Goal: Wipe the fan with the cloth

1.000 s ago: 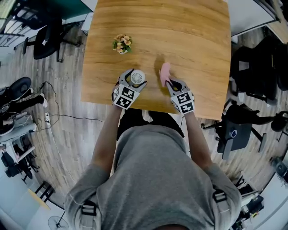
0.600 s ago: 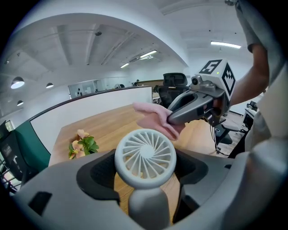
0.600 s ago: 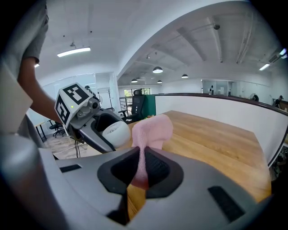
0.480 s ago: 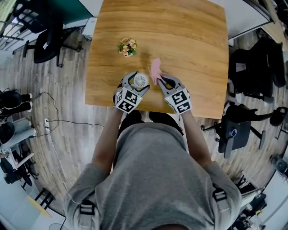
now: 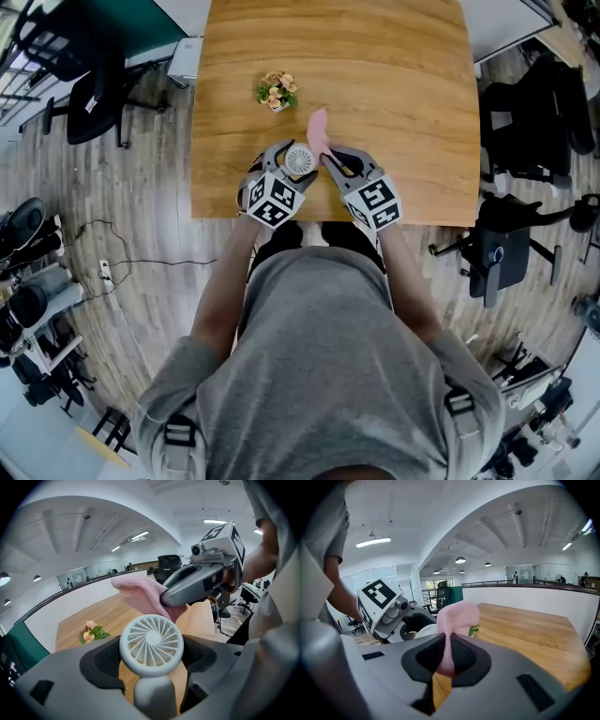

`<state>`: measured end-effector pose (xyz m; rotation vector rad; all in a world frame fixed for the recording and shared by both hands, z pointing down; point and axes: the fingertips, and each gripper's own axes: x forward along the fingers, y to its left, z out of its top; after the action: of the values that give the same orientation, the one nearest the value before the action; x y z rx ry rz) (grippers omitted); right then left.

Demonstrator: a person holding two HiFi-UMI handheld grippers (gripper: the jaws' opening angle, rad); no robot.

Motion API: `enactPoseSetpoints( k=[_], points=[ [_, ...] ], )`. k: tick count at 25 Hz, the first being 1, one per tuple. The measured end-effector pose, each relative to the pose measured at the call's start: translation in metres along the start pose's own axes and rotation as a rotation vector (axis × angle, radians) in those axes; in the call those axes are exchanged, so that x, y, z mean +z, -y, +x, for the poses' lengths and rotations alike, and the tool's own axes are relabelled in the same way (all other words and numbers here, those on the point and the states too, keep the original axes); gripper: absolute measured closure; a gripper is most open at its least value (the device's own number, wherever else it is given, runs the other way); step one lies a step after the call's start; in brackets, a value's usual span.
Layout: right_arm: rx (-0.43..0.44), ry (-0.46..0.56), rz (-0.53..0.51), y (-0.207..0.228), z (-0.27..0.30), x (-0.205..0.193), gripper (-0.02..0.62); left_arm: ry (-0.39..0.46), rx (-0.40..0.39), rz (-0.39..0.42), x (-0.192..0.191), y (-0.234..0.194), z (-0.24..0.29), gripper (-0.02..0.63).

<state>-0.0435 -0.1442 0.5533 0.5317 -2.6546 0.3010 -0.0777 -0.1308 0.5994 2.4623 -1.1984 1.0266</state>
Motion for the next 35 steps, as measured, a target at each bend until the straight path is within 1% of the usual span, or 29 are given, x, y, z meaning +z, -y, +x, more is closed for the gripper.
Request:
enactPoseSetpoints(
  k=[4, 8, 12, 17, 23, 29, 35],
  points=[
    [-0.011, -0.007, -0.021, -0.014, 0.006, 0.010, 0.557, -0.003, -0.021, 0.028, -0.006, -0.005, -0.005, 0.216],
    [-0.021, -0.025, -0.035, -0.030, 0.013, 0.012, 0.557, -0.008, -0.033, 0.085, -0.010, -0.005, -0.008, 0.215],
    [-0.026, -0.043, -0.057, -0.047, 0.024, 0.013, 0.557, -0.015, -0.037, 0.138, -0.016, -0.008, -0.012, 0.215],
    [-0.036, -0.063, -0.069, -0.061, 0.036, 0.013, 0.557, -0.026, -0.036, 0.186, -0.025, -0.011, -0.017, 0.216],
    [-0.029, -0.101, -0.073, -0.081, 0.052, 0.014, 0.558, -0.031, -0.039, 0.218, -0.033, -0.017, -0.025, 0.215],
    [-0.024, -0.121, -0.035, -0.092, 0.059, 0.015, 0.558, -0.030, -0.044, 0.250, -0.033, -0.018, -0.027, 0.216],
    [0.005, -0.129, -0.004, -0.102, 0.061, 0.019, 0.558, -0.010, -0.060, 0.251, -0.027, -0.017, -0.029, 0.216]
  ],
)
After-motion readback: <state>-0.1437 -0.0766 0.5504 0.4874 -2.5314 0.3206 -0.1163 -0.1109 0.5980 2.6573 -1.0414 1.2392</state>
